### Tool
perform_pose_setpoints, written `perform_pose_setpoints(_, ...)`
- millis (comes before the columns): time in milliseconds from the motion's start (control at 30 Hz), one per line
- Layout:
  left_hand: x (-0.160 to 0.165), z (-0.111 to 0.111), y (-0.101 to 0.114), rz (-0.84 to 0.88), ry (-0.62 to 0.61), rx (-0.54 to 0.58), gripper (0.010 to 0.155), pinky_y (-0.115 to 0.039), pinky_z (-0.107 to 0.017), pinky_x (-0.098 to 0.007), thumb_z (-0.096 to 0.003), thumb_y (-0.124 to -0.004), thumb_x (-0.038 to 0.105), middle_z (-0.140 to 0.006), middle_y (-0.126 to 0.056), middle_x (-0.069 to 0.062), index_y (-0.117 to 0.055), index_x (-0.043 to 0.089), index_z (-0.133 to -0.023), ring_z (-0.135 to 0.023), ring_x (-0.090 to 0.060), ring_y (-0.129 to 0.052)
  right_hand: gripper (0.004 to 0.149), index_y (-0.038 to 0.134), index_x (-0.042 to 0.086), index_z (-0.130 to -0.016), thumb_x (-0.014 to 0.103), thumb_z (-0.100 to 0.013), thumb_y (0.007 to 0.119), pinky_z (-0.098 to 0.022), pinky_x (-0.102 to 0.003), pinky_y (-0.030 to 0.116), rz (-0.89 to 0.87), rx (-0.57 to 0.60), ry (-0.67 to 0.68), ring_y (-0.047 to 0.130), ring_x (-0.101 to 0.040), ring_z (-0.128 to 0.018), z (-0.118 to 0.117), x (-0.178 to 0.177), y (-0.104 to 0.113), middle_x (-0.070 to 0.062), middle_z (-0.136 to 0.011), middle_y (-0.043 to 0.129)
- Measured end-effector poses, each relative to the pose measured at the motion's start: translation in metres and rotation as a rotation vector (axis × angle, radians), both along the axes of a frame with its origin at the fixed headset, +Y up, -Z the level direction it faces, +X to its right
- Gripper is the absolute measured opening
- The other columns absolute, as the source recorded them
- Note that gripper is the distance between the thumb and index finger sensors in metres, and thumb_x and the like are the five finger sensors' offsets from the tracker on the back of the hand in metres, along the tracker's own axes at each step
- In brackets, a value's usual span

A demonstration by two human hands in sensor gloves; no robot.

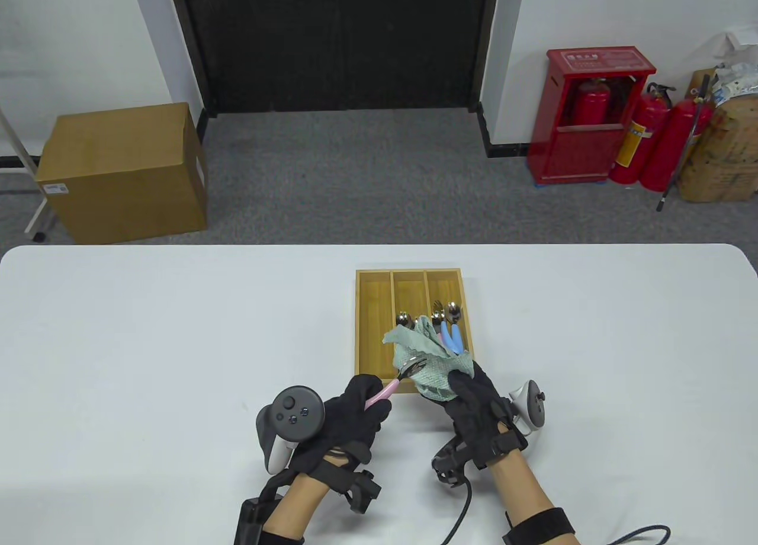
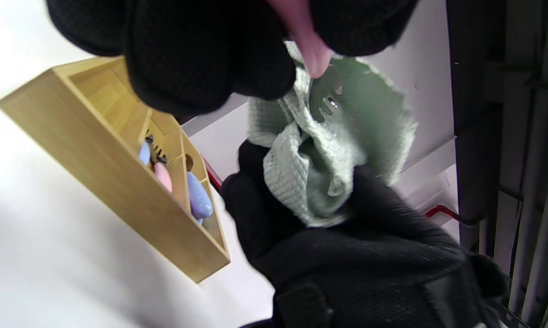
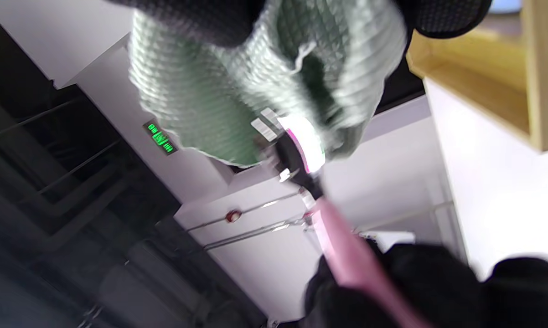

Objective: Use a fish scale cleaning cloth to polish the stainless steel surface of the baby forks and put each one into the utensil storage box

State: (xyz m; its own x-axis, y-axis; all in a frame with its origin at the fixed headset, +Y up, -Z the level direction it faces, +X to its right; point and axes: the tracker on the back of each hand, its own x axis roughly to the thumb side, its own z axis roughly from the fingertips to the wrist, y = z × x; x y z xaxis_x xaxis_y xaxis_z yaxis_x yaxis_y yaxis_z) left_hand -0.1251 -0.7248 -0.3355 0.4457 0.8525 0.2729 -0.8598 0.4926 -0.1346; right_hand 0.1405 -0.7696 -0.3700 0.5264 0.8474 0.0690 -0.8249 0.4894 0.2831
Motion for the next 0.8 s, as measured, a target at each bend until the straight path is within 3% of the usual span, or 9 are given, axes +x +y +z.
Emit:
perform_pose_setpoints(233, 0.002, 0.002, -0.018, 0.099, -0.057, -0.069, 0.052, -0.07, -0.056, -0.059, -0.0508, -0.069, 0.044, -0.067, -0.093, -0.005, -0.065, 0.02, -0.097, -0.047, -0.025, -0.097, 0.046, 0.081, 0.014, -0.083, 0.044, -0.048, 0.08, -0.061, -0.071, 0.057, 0.012, 0.07, 0.052, 0.064, -0.054, -0.091, 0.005, -0.009, 0.007, -0.021, -0.108, 0.056)
perform_pose_setpoints(300, 0.003, 0.003, -0.02, 0.091, -0.066, -0.073, 0.052, -0.071, -0.056, -0.059, -0.0508, -0.069, 0.043, -0.067, -0.093, -0.005, -0.065, 0.02, -0.097, -0.046, -0.025, -0.097, 0.056, 0.082, 0.011, -0.084, 0.055, -0.05, 0.074, -0.061, -0.071, 0.056, -0.027, 0.067, 0.067, 0.062, -0.055, -0.092, 0.006, -0.011, 0.006, -0.022, -0.109, 0.056)
perform_pose_setpoints(367, 0.004, 0.004, -0.023, 0.107, -0.085, -0.082, 0.052, -0.071, -0.056, -0.059, -0.0508, -0.069, 0.043, -0.066, -0.094, -0.005, -0.065, 0.02, -0.097, -0.045, -0.025, -0.097, 0.059, 0.082, 0.008, -0.084, 0.057, -0.053, 0.067, -0.061, -0.072, 0.056, -0.092, 0.058, 0.086, 0.062, -0.056, -0.092, 0.007, -0.013, 0.004, -0.025, -0.107, 0.056)
perform_pose_setpoints(433, 0.005, 0.004, -0.025, 0.13, -0.103, -0.097, 0.052, -0.071, -0.056, -0.059, -0.0509, -0.069, 0.043, -0.066, -0.094, -0.005, -0.066, 0.02, -0.097, -0.045, -0.025, -0.097, 0.056, 0.08, 0.007, -0.087, 0.051, -0.055, 0.067, -0.061, -0.073, 0.055, -0.106, 0.046, 0.092, 0.065, -0.056, -0.091, 0.007, -0.013, 0.003, -0.029, -0.105, 0.058)
perform_pose_setpoints(500, 0.004, 0.004, -0.026, 0.136, -0.106, -0.102, 0.052, -0.071, -0.056, -0.059, -0.0507, -0.069, 0.043, -0.064, -0.094, -0.005, -0.067, 0.019, -0.097, -0.044, -0.026, -0.097, 0.046, 0.075, 0.012, -0.09, 0.038, -0.052, 0.074, -0.06, -0.071, 0.061, -0.007, 0.059, 0.05, 0.073, -0.054, -0.087, 0.008, -0.011, 0.007, -0.029, -0.101, 0.064)
perform_pose_setpoints(600, 0.007, 0.005, -0.024, 0.126, -0.165, -0.094, 0.051, -0.071, -0.056, -0.059, -0.0507, -0.069, 0.043, -0.064, -0.095, -0.005, -0.068, 0.02, -0.097, -0.043, -0.025, -0.097, 0.054, 0.062, 0.019, -0.096, 0.024, -0.045, 0.08, -0.055, -0.063, 0.072, 0.118, 0.101, -0.06, 0.09, -0.043, -0.078, 0.006, -0.007, 0.012, -0.018, -0.092, 0.081)
perform_pose_setpoints(700, 0.01, 0.006, -0.023, 0.135, -0.207, -0.094, 0.051, -0.071, -0.055, -0.059, -0.0505, -0.069, 0.043, -0.063, -0.095, -0.005, -0.069, 0.02, -0.096, -0.042, -0.025, -0.097, 0.07, 0.05, 0.02, -0.103, 0.022, -0.043, 0.085, -0.05, -0.059, 0.074, 0.095, 0.111, 0.001, 0.089, -0.041, -0.072, 0.007, -0.009, 0.015, -0.015, -0.092, 0.077)
perform_pose_setpoints(800, 0.013, 0.006, -0.019, 0.113, -0.271, -0.072, 0.051, -0.073, -0.054, -0.059, -0.0499, -0.07, 0.042, -0.058, -0.097, -0.006, -0.071, 0.017, -0.094, -0.037, -0.025, -0.096, 0.069, 0.056, 0.018, -0.102, 0.024, -0.041, 0.088, -0.048, -0.057, 0.075, 0.14, 0.131, 0.112, 0.089, -0.04, -0.07, 0.005, -0.012, 0.015, -0.018, -0.095, 0.075)
